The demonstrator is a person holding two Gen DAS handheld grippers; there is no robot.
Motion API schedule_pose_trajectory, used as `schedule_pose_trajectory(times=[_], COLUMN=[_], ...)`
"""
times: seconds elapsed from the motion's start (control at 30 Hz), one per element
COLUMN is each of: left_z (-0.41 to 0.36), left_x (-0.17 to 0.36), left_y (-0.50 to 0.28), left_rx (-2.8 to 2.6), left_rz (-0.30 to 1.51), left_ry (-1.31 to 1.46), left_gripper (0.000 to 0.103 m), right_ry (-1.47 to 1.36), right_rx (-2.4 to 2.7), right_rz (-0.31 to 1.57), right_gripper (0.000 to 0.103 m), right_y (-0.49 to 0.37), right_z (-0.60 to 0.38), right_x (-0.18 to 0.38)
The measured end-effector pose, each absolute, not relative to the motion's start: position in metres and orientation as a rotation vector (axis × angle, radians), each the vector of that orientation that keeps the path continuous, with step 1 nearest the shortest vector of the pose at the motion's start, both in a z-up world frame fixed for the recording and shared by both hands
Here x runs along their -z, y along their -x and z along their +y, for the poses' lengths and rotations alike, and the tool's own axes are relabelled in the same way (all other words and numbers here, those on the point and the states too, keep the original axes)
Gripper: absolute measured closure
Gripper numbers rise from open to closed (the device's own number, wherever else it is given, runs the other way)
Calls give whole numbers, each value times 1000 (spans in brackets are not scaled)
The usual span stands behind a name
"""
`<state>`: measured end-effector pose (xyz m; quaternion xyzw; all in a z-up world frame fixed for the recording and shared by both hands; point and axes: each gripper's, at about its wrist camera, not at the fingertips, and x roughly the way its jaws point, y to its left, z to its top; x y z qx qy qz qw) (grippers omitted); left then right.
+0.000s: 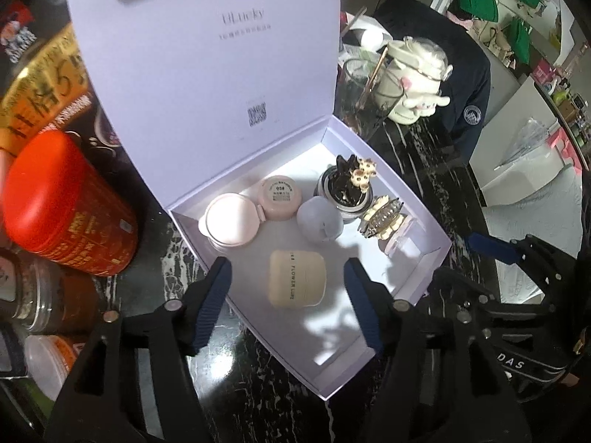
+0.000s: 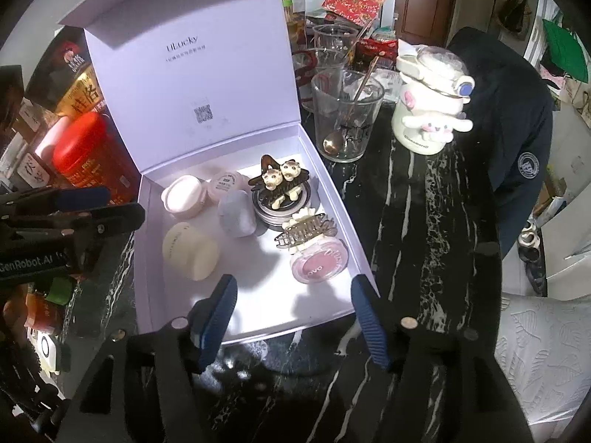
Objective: Organize objects
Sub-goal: 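Set the cream jar in the box and open the left gripper, then withdraw both grippers from the box back over the table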
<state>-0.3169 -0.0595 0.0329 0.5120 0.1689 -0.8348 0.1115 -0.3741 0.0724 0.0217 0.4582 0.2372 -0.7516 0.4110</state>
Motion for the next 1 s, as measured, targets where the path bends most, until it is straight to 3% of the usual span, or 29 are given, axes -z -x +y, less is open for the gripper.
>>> schedule_pose_trajectory(times=[0.37, 1.0], left_z=[-55, -21], left_x=[-68, -124], left_y=[296, 243], left_rx=[2449, 2466], left_rz=[486, 405], left_ry=[-1398, -1343], left_gripper=[28, 27], right_ry=[-1114, -1086], right_rx=[1933, 1973], right_rz=[568, 537], right_gripper=[30, 30], right_y=[359, 318], right_z=[94, 138], right_x=[-58, -102])
